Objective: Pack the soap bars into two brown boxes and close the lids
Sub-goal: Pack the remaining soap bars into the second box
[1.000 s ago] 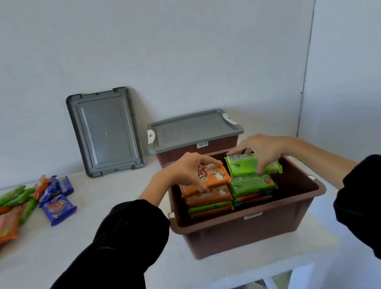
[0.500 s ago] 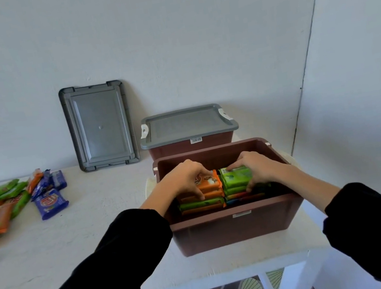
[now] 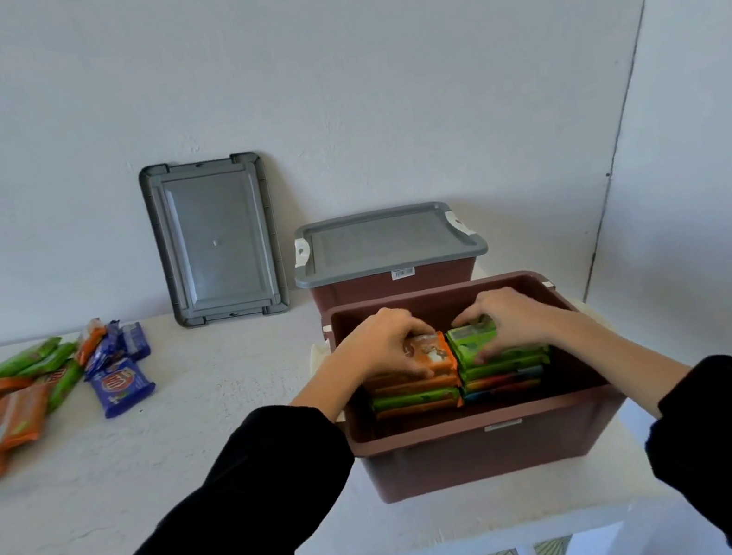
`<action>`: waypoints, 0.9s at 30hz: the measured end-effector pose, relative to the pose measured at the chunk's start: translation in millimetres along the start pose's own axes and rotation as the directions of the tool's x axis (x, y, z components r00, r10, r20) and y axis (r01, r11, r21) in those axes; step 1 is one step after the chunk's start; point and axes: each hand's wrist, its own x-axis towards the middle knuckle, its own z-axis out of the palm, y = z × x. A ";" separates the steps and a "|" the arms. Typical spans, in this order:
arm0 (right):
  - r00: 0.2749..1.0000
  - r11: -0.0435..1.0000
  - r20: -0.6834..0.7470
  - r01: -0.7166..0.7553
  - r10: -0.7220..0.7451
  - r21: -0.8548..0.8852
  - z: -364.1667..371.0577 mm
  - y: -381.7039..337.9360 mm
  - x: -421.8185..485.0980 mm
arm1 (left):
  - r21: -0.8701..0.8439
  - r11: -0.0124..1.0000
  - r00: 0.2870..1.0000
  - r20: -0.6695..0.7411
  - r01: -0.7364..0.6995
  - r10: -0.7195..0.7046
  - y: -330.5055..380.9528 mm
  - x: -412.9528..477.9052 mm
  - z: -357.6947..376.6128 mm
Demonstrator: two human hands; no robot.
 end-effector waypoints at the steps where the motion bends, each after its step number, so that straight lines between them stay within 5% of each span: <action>1: 1.000 0.998 -0.022 0.000 0.001 0.063 -7.4 -6.1 1.4 | -0.086 0.996 0.998 -0.065 0.002 -0.008 -1.2 -3.8 -6.3; 5: 0.994 0.981 -0.107 0.025 -0.005 0.193 -36.4 -51.1 24.9 | -0.296 0.954 0.960 -0.253 0.046 -0.125 -31.3 -31.7 -46.5; 15: 0.931 0.921 -0.244 0.325 -0.272 0.213 -57.0 -234.3 117.9 | -0.318 0.895 0.818 -0.390 0.312 -0.424 -167.0 -154.5 -111.9; 22: 0.911 0.886 -0.156 0.410 -0.383 0.219 -24.0 -346.5 183.0 | -0.357 0.691 0.591 -0.357 0.629 -0.723 -254.9 -246.8 -110.6; 27: 0.926 0.899 -0.054 0.376 -0.373 0.227 30.2 -392.3 223.1 | -0.353 0.504 0.459 -0.209 0.788 -0.863 -306.8 -288.5 -80.5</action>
